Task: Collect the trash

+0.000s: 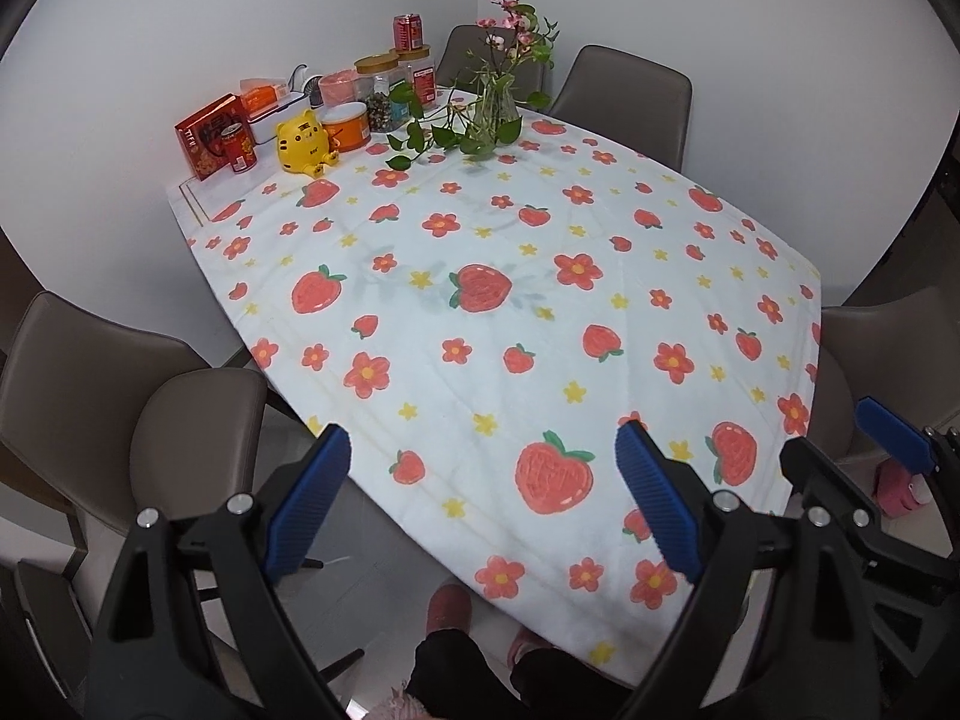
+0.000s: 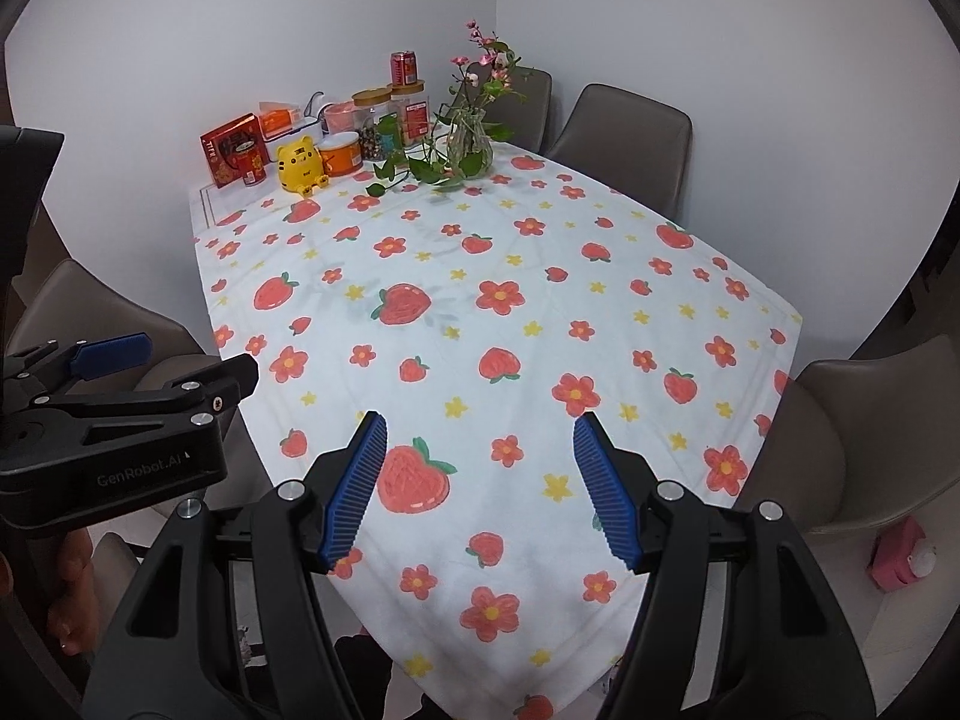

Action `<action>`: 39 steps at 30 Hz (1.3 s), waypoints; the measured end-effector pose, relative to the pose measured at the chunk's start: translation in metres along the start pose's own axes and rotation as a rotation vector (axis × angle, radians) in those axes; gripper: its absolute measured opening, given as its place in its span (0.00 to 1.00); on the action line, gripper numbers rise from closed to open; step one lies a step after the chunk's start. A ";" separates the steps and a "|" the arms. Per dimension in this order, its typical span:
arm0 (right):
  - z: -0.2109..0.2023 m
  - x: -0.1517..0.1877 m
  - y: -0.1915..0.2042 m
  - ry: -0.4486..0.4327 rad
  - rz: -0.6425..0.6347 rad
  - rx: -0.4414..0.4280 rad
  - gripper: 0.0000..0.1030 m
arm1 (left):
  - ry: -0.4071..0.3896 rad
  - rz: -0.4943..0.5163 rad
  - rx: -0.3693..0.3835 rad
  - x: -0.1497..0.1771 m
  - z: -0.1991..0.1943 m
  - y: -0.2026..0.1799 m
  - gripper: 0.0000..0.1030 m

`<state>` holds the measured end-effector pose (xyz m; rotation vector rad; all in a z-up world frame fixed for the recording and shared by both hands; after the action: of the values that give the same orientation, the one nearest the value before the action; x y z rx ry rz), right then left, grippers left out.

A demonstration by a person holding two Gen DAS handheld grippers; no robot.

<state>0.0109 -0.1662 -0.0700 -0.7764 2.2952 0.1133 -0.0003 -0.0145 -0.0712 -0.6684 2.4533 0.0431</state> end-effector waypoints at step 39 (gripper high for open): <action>0.003 -0.009 -0.018 0.011 0.024 0.009 0.61 | -0.026 0.043 0.012 -0.011 -0.013 -0.023 0.87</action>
<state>0.0275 -0.1755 -0.0641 -0.7473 2.3145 0.1093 0.0110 -0.0323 -0.0515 -0.6057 2.4410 0.0541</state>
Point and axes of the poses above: each gripper's, at about its wrist camera, not at the fingertips, and z roughly the way its jaws point, y to its left, x to its underside, the point moved 4 cm from there along z, roughly the way its jaws point, and after that the axes turned 12 degrees about -z, right-handed, at the moved point
